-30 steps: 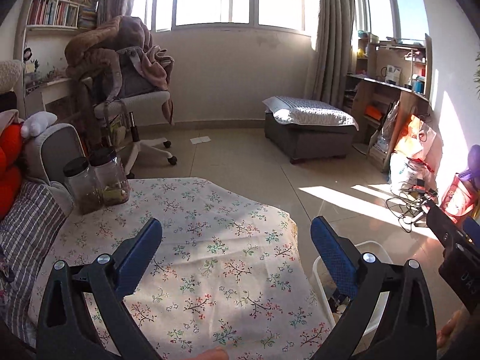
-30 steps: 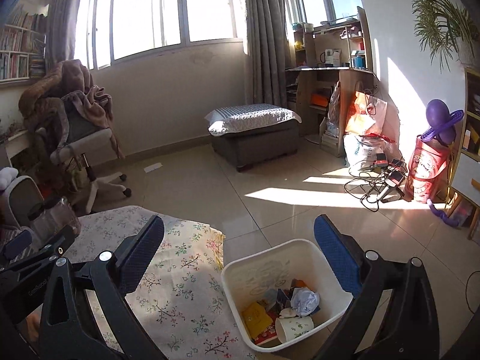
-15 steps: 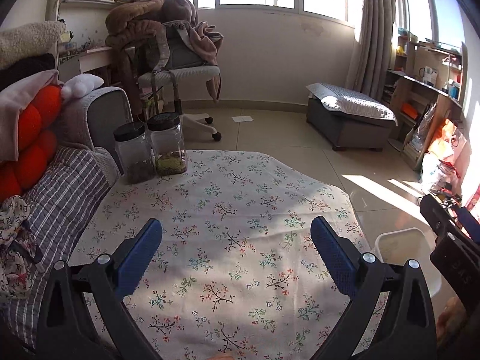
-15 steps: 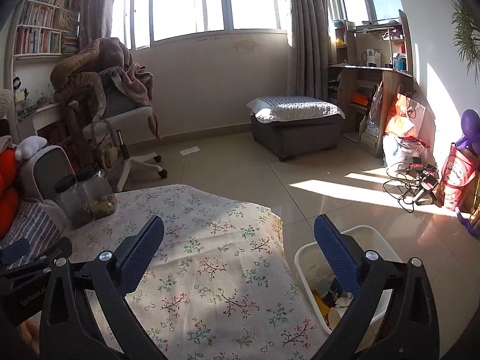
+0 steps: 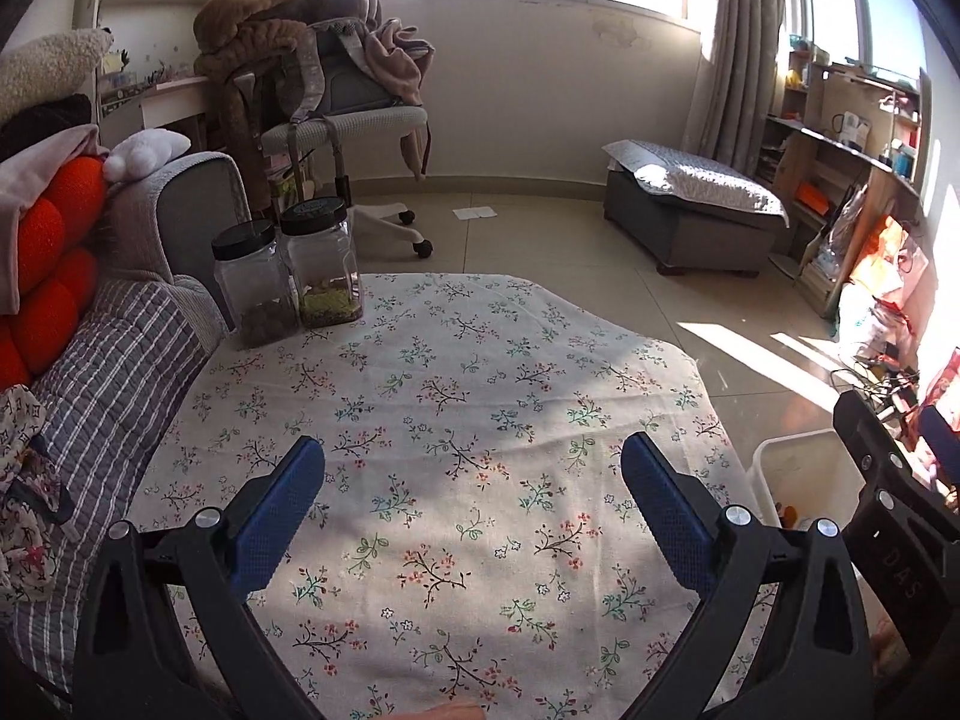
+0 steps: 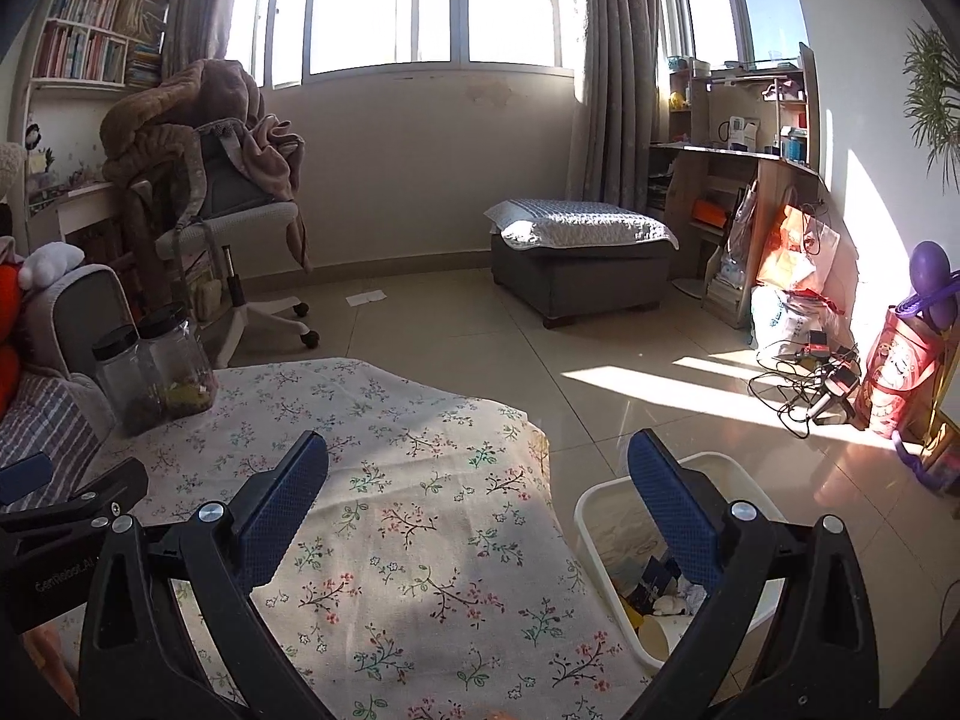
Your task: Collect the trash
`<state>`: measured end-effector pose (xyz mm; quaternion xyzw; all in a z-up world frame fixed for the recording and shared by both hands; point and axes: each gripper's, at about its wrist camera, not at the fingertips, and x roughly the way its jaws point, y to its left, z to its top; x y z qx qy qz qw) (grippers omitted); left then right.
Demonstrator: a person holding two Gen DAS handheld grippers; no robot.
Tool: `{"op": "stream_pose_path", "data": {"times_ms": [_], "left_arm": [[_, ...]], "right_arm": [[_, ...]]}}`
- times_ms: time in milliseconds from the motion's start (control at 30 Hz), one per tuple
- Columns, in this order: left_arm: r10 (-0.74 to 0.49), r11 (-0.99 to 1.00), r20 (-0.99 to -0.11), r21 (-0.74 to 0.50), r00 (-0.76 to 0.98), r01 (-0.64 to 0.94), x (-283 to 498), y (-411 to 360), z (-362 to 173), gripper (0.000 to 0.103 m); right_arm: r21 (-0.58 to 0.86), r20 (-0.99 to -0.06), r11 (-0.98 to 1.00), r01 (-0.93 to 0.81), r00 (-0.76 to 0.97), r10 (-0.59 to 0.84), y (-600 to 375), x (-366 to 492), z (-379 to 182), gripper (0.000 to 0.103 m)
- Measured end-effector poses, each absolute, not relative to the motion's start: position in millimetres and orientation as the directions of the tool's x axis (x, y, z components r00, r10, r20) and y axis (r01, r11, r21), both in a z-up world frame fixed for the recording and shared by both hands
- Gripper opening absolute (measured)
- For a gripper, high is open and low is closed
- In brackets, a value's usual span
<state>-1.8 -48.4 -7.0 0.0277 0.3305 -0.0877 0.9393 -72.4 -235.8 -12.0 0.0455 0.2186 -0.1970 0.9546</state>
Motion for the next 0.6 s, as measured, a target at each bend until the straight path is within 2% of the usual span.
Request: {"op": "stream_pose_path", "data": {"times_ms": [600], "left_arm": [[-0.14, 0.981, -0.635, 0.016, 0.76, 0.195, 0.7, -72.5, -14.7, 0.096]], "right_arm": [[0.023, -0.464, 0.911, 0.411, 0.812, -0.355, -259.0, -76.9, -19.5, 0.096]]}}
